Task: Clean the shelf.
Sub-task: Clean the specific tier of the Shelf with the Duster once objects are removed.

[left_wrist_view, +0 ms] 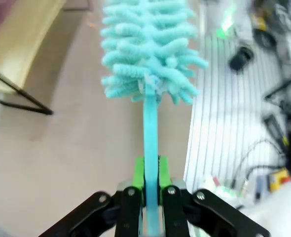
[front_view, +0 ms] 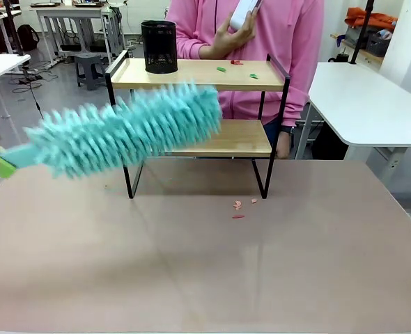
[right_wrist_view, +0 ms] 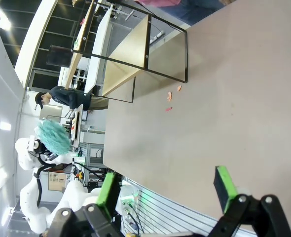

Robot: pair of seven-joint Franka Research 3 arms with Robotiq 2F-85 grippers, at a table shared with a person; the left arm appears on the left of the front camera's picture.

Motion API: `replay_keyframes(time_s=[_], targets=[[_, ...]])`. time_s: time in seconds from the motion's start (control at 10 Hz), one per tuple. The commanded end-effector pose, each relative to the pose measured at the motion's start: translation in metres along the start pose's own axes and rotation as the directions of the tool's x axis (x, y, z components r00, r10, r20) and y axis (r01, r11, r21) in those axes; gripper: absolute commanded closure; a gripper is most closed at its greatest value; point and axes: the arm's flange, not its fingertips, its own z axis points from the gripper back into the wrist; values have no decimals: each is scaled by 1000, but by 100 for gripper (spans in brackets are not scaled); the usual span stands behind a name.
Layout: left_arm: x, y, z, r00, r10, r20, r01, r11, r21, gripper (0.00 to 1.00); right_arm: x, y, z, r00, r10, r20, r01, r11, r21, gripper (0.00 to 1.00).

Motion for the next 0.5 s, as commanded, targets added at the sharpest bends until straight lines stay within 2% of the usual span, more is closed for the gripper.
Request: replay_keyframes(time_s=[0.0,0.1,0.2,0.3,0.4], targets=[[-42,-4,30,947,142,289,-175,980,93,88,3,2,0,1000,24,18,-24,999,21,0],[-61,-3,42,882,235,408,-305,946,114,88,3,2,0,1000,24,18,-24,999,21,0],[-85,0,56,802,328,499,-411,910,61,88,3,2,0,1000,24,18,-24,999,21,0],[-108,9,64,687,459,564,-570,822,25,88,3,2,0,1000,24,18,-24,999,21,0],[-127,24,66,541,609,580,-729,683,-36,88,3,2,0,1000,24,18,-24,999,21,0]])
